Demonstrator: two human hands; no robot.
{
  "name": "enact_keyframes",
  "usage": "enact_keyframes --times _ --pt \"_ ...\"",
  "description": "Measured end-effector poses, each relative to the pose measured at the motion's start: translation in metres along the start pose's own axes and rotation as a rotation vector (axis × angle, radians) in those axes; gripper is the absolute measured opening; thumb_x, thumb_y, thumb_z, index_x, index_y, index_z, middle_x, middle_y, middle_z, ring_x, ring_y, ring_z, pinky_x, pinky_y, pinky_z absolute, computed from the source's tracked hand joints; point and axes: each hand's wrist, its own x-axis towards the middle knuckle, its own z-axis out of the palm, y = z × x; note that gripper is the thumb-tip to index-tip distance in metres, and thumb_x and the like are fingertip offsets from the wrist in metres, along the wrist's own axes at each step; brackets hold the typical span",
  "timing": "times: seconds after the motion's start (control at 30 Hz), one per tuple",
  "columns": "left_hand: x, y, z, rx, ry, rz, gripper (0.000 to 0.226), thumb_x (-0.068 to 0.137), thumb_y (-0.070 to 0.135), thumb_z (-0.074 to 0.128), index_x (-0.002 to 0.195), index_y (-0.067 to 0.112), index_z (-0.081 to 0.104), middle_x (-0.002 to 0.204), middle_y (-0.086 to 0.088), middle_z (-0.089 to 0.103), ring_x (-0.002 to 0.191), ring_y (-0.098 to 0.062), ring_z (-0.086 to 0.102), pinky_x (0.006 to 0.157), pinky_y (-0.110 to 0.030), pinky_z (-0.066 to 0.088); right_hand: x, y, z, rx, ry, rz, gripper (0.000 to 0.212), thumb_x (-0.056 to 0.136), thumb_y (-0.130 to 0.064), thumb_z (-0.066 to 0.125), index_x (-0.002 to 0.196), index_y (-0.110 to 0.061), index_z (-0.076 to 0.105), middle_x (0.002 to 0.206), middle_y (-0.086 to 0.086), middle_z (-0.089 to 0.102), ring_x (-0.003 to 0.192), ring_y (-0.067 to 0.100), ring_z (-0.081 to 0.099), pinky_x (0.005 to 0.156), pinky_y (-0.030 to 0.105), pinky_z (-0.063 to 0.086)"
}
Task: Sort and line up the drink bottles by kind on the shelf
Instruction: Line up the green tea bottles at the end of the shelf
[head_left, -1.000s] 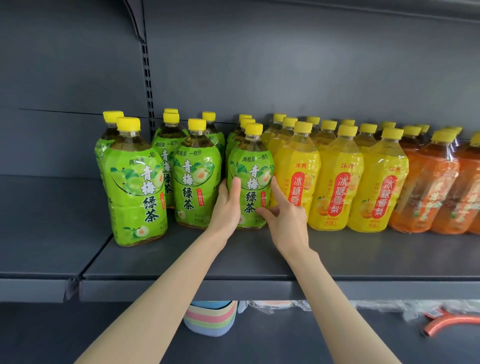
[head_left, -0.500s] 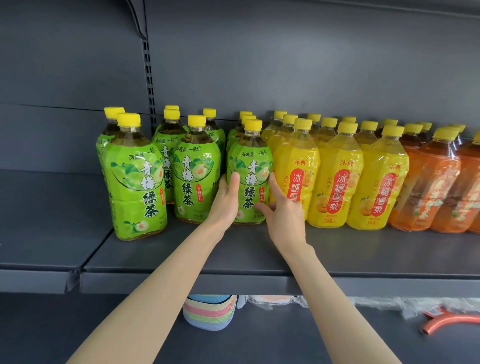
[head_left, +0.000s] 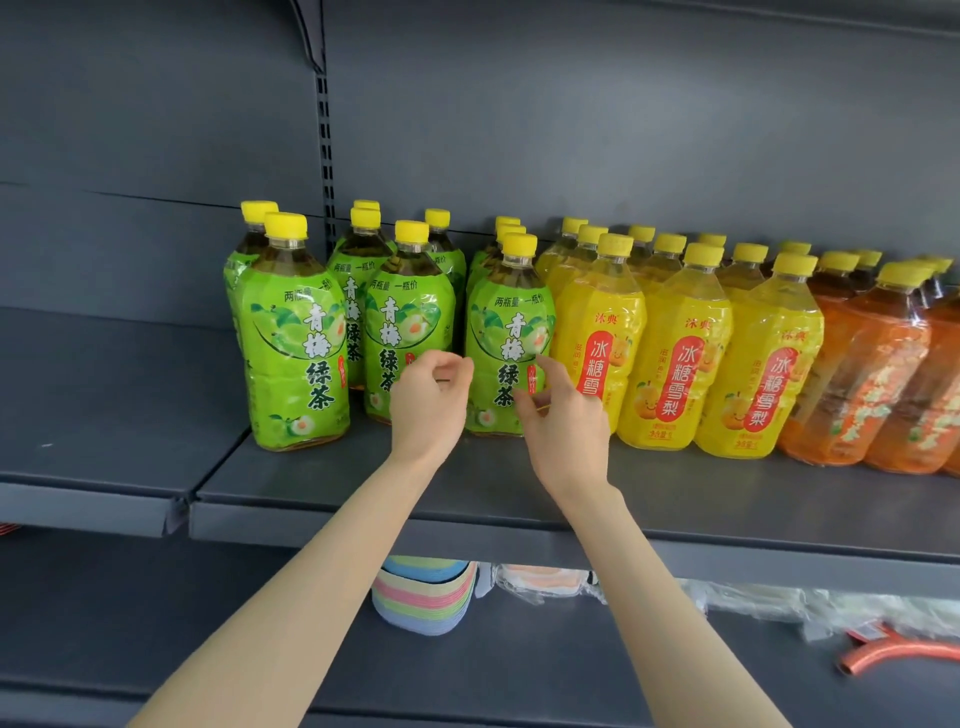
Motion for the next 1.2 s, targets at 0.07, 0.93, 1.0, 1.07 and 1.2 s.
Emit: enact_keyframes --times 0.07,0.93,1.0,1.07,1.2 --pt "-0.008 -0.005 -0.017 0.030 0.060 0.074 0.014 0.092 0.020 0.058 0.097 0.010 0.066 0.081 0.010 0.062 0.077 0.001 0.058 0.066 -0.005 0.041 -0.003 -0.010 0.001 0.111 0.026 -0.011 0.032 0.096 -0.027 0.056 0.125 -0.014 0.060 0.088 0.008 0.073 0.074 0.026 0.067 0.069 0.036 0.055" --pt "0.054 -0.081 -0.155 -0.110 -0.012 0.063 0.091 0.061 0.046 0.083 0.135 0.018 0.039 0.121 0.004 0.042 0.114 -0.009 0.046 0.093 -0.026 0.038 0.005 -0.129 0.095 0.143 0.077 0.308 0.079 0.094 -0.032 0.059 0.152 -0.010 0.010 0.145 0.012 0.043 0.125 0.033 0.048 0.092 0.040 0.041" --pt "0.053 -0.083 -0.154 -0.124 0.007 0.069 0.091 0.061 0.045 0.083 0.135 0.018 0.038 0.121 0.004 0.041 0.113 -0.009 0.045 0.091 -0.024 0.037 0.004 -0.132 0.098 0.110 0.106 0.300 0.078 0.095 -0.031 0.058 0.152 -0.009 0.010 0.144 0.013 0.044 0.121 0.031 0.051 0.088 0.038 0.042" --pt "0.054 -0.084 -0.152 -0.138 0.024 0.062 0.092 0.061 0.045 0.083 0.136 0.017 0.037 0.122 0.003 0.041 0.113 -0.009 0.045 0.089 -0.023 0.036 0.006 -0.132 0.100 0.108 0.110 0.302 0.077 0.095 -0.029 0.058 0.152 -0.008 0.009 0.142 0.014 0.045 0.119 0.030 0.052 0.087 0.038 0.042" --pt "0.054 -0.087 -0.148 -0.161 0.044 0.066 0.093 0.060 0.045 0.083 0.137 0.018 0.038 0.123 0.004 0.041 0.114 -0.008 0.046 0.085 -0.014 0.036 0.018 -0.125 0.102 0.176 0.084 0.301 0.077 0.094 -0.023 0.060 0.151 -0.005 0.011 0.140 0.017 0.046 0.119 0.032 0.051 0.094 0.040 0.041"
